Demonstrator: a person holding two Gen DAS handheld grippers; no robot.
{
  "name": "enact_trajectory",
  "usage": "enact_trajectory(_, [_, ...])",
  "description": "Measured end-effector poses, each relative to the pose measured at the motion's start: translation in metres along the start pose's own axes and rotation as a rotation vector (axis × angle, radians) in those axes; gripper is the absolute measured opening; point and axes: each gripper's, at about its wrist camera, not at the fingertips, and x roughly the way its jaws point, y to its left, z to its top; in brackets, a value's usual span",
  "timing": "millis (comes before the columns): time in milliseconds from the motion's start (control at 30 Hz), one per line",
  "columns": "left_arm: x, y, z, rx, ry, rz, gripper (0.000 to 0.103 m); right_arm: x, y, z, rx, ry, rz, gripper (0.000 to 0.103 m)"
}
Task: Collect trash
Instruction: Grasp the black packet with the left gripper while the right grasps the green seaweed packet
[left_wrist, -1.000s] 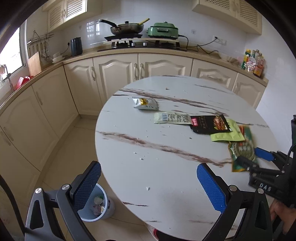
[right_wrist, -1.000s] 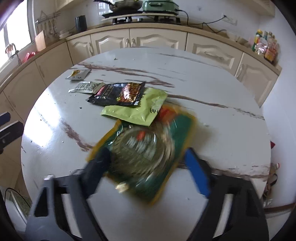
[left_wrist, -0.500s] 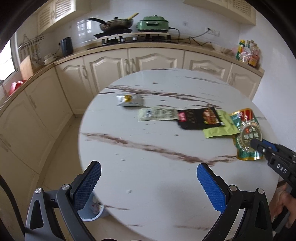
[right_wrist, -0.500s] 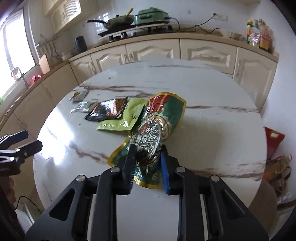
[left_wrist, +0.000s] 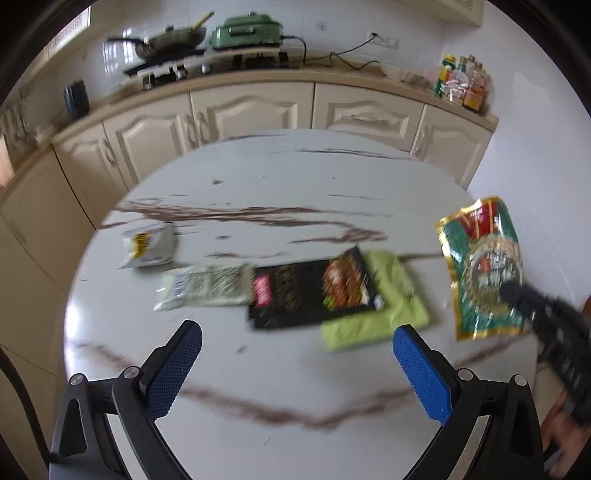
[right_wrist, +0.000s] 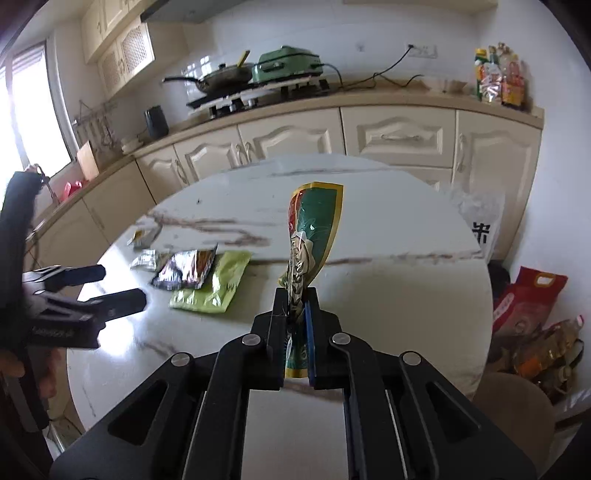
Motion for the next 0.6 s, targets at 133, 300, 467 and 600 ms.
enact_trajectory(133, [0.028,-0.008,0.019,-0.018,0.036,-0.006,0.100,0.011,0.001,0.006,-0.011,0.001,0.009,0.008])
enact_trajectory(300, [0.062,-0.017,0.034,0.006,0.080,-0.025,0.079,0.022,-0.003,0.007,-0.003,0.010,0.019,0.009])
enact_trajectory(467, [0.078,-0.023,0.039,0.038,0.052,-0.011,0.080,0.029,-0.009,0.011,-0.001,0.014,0.034,0.009])
enact_trajectory(600, [0.082,-0.022,0.032,0.053,0.018,-0.033,0.078,0.032,-0.009,0.012,-0.003,0.015,0.042,0.009])
